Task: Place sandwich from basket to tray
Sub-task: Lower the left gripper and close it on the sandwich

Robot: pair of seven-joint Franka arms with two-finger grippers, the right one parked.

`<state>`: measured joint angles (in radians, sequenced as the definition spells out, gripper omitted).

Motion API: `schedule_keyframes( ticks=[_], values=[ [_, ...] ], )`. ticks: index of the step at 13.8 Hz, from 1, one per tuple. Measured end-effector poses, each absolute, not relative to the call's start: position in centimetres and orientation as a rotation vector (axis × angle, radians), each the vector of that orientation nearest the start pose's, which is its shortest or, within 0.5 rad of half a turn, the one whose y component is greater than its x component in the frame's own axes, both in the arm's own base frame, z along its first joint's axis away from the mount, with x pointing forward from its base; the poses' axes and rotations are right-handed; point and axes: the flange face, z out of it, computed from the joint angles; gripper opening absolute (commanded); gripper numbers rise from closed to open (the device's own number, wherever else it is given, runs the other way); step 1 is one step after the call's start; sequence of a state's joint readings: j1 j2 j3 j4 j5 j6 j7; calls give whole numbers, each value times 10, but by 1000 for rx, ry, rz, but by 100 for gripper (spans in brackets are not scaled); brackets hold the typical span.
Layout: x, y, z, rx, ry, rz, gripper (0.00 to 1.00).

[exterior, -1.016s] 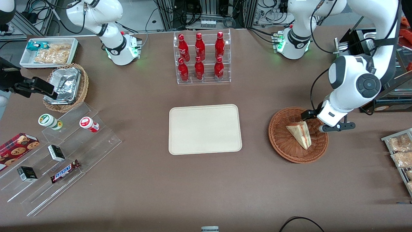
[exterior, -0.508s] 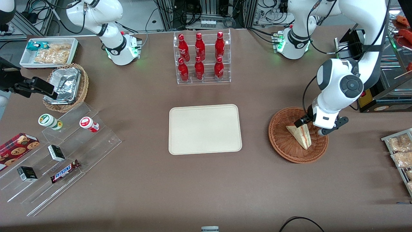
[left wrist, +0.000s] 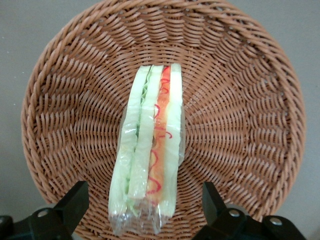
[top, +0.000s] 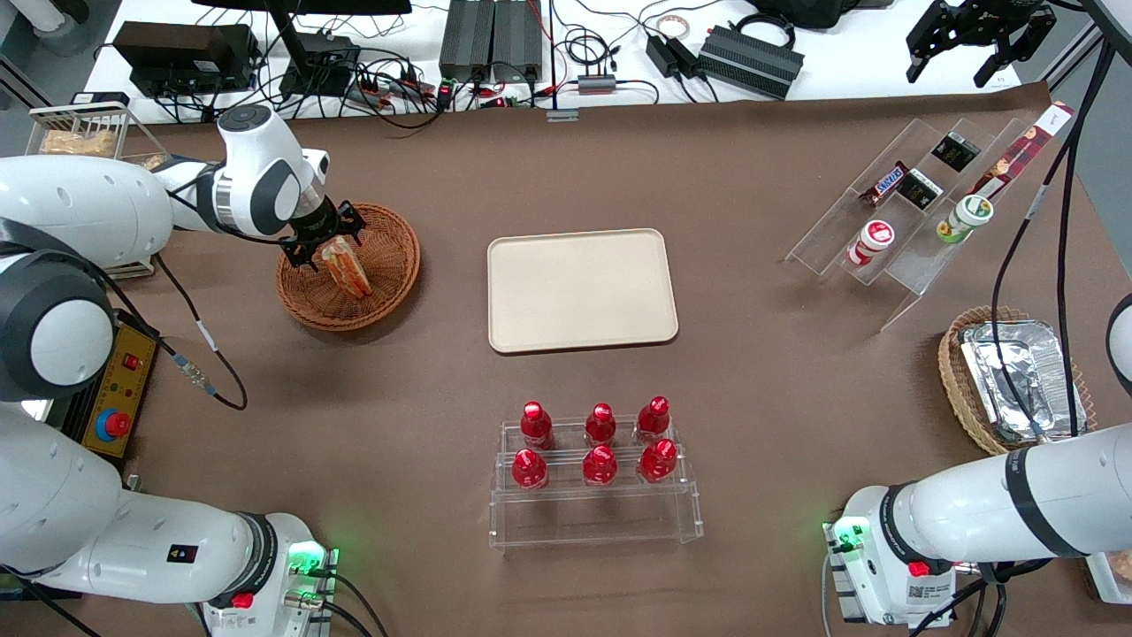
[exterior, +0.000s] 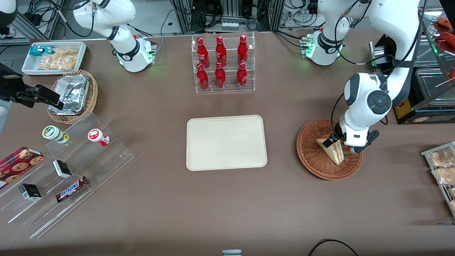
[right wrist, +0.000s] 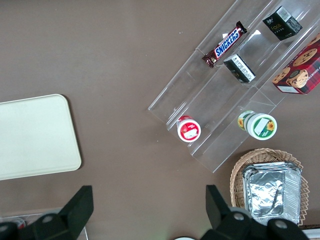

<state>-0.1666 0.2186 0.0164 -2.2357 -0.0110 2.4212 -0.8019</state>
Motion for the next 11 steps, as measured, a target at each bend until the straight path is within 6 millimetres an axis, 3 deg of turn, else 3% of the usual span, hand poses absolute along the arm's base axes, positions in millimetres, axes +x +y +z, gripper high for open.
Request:
schedule_keyframes(
  ticks=[1,2,3,4,5,6,11],
  values=[
    [535,-81,264,-2958,-1013,55,99],
    [535,-81,261,-2959,-1014,50,92],
    [536,-80,258,-2961,-1016,41,72],
    [537,-80,256,-2961,-1018,40,43],
    [537,-80,253,-2959,-1018,43,22],
    [536,-80,252,-2958,-1018,47,13],
    [538,-80,253,-2960,-1018,42,8]
  ],
)
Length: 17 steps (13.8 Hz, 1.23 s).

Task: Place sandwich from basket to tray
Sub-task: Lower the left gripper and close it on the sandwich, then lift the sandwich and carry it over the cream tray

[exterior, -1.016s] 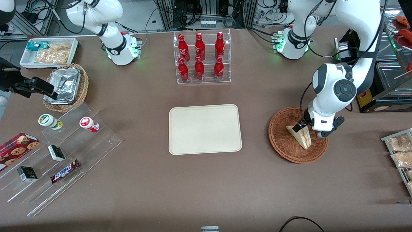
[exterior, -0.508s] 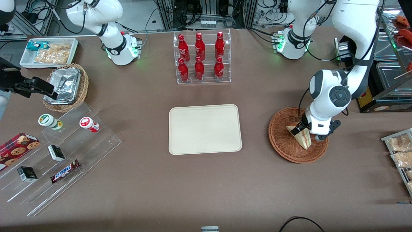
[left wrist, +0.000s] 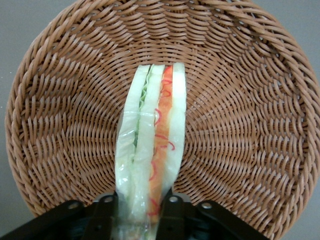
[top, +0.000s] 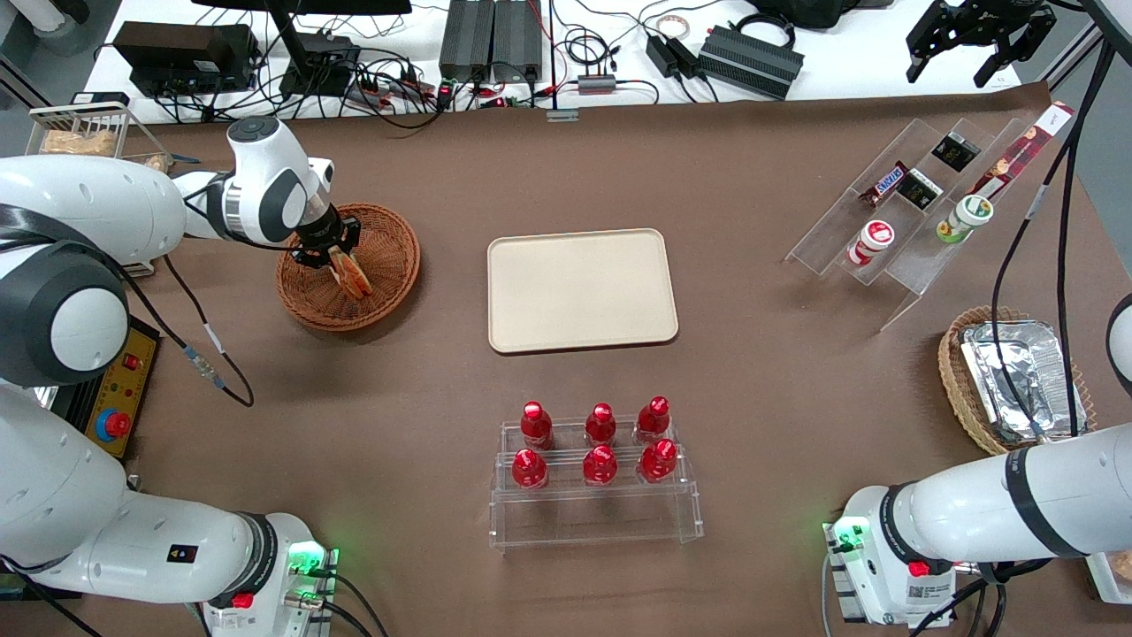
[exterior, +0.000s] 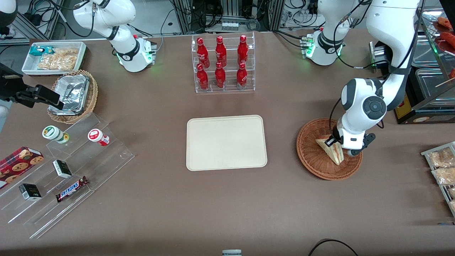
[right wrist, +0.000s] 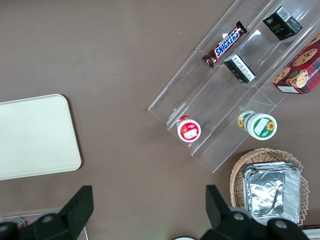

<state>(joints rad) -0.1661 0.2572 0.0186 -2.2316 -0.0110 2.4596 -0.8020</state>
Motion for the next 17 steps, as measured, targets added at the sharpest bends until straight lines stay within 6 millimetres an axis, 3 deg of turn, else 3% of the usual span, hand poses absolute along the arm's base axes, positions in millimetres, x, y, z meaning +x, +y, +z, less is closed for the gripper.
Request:
schedule_keyframes(
  ticks=[3,5,8,9,11,17],
  values=[
    [546,-81,269,-2964,-1014,34,8],
    [552,-89,301,-2957,-934,134,7],
    [556,-131,362,-2967,-756,239,7],
    [555,-150,372,-2980,-702,234,7],
    [545,-194,371,-2998,-585,234,7],
    [526,-330,336,-3022,-265,245,7]
  ],
)
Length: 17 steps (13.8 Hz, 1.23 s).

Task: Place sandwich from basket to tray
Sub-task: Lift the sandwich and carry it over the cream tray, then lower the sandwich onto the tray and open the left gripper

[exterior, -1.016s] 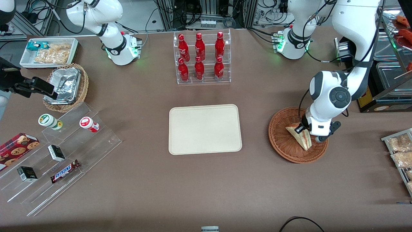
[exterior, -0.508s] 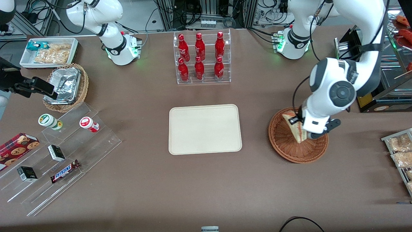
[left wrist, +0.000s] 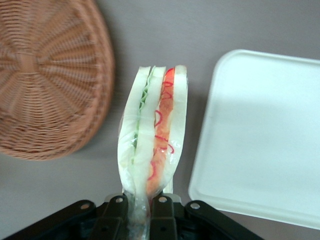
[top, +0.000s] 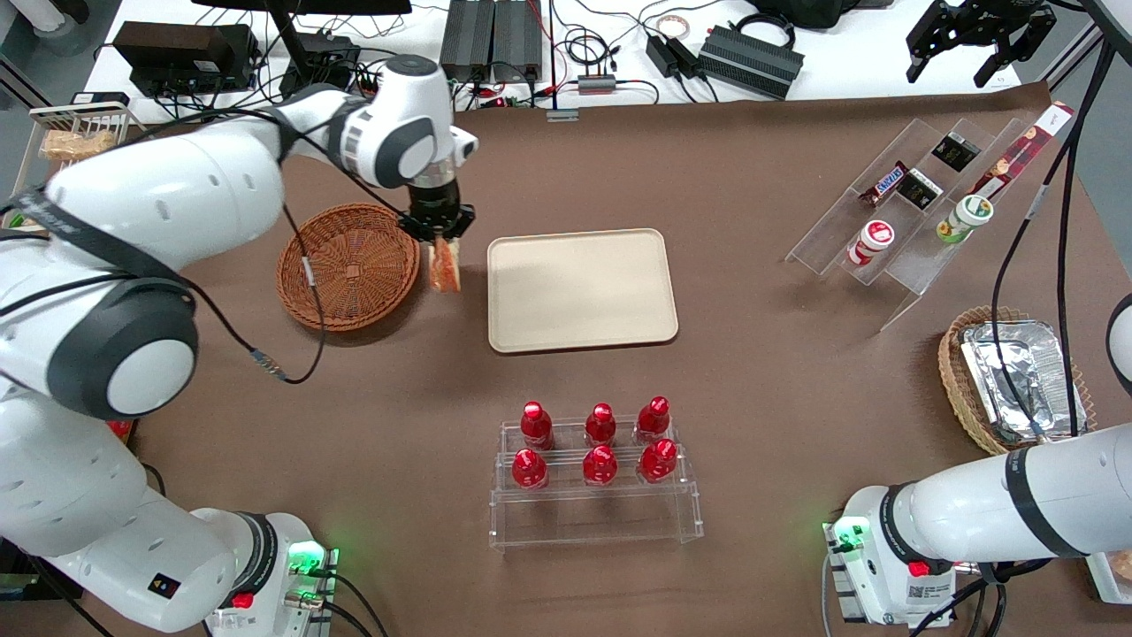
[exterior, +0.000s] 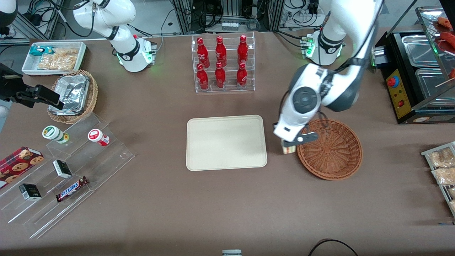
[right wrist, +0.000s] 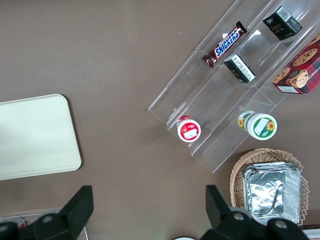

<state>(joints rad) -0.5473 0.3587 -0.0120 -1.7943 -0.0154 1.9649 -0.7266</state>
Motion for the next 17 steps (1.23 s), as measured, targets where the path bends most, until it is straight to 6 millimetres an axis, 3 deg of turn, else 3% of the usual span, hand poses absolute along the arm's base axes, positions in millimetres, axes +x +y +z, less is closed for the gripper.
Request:
schedule_keyframes(
  ticks=[6,9,13,17],
  values=[
    [516,-442,305,-3082,-208,277,5],
    [510,-487,288,-3086,-254,255,5],
    [500,-525,265,-3072,-351,244,4],
    [502,-537,256,-3077,-380,232,5]
  ],
)
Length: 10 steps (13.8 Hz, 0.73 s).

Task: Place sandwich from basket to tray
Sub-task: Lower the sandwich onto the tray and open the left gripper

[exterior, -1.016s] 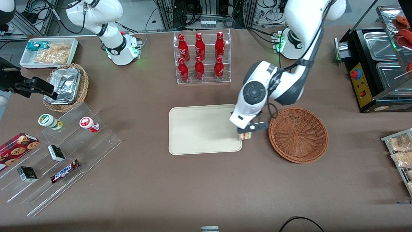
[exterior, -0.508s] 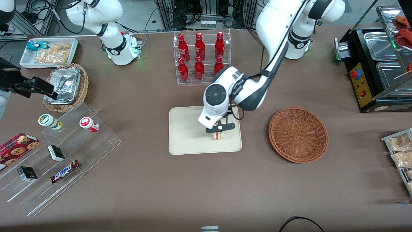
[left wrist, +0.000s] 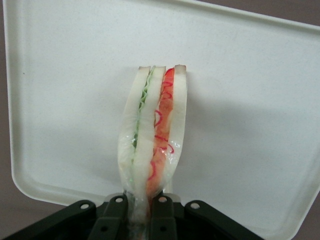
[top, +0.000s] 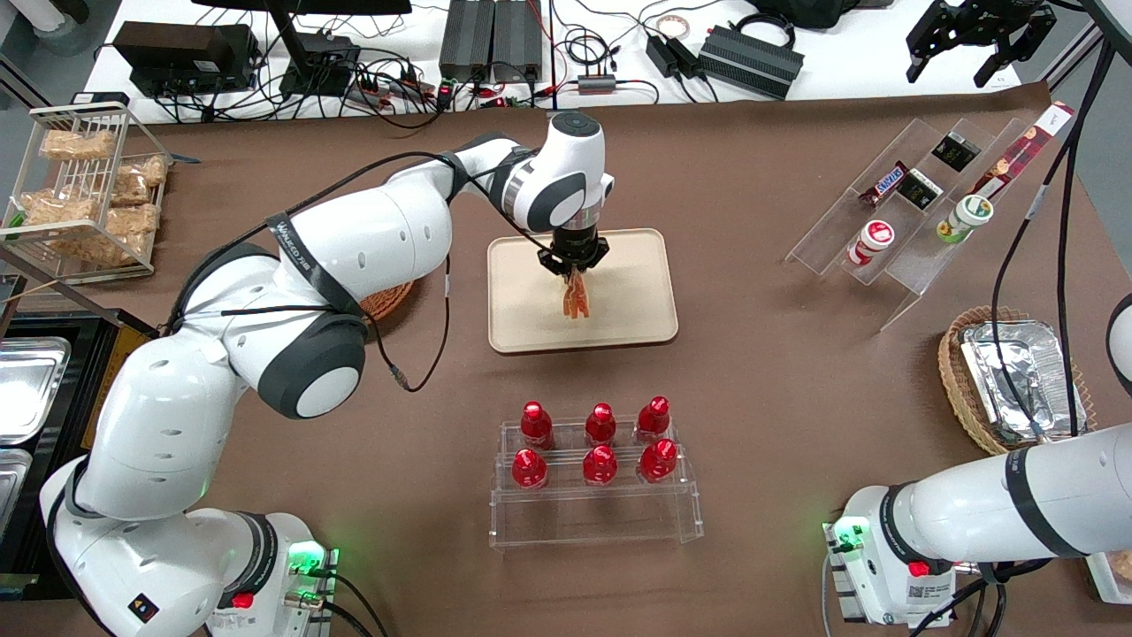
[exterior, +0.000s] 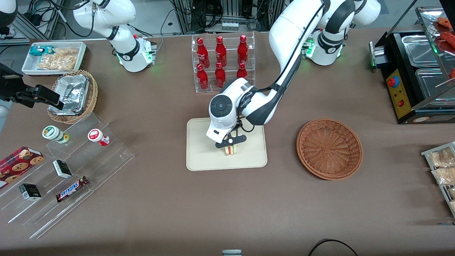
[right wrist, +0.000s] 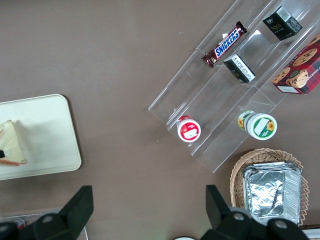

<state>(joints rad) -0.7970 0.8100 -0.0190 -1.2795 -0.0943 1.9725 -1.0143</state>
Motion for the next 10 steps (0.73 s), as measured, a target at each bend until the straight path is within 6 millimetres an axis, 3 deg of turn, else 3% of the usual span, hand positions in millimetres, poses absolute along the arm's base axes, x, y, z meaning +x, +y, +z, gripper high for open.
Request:
schedule_keyframes(
  ticks=[2,3,4,5,8,10],
  values=[
    [500,-542,251,-3084,-379,224,9],
    [499,-544,248,-3088,-379,219,20],
    [499,-545,245,-3093,-380,213,65],
    [499,-545,242,-3095,-381,210,100],
    [501,-547,245,-3105,-384,199,100],
    [505,-550,258,-3126,-386,176,100]
  ],
)
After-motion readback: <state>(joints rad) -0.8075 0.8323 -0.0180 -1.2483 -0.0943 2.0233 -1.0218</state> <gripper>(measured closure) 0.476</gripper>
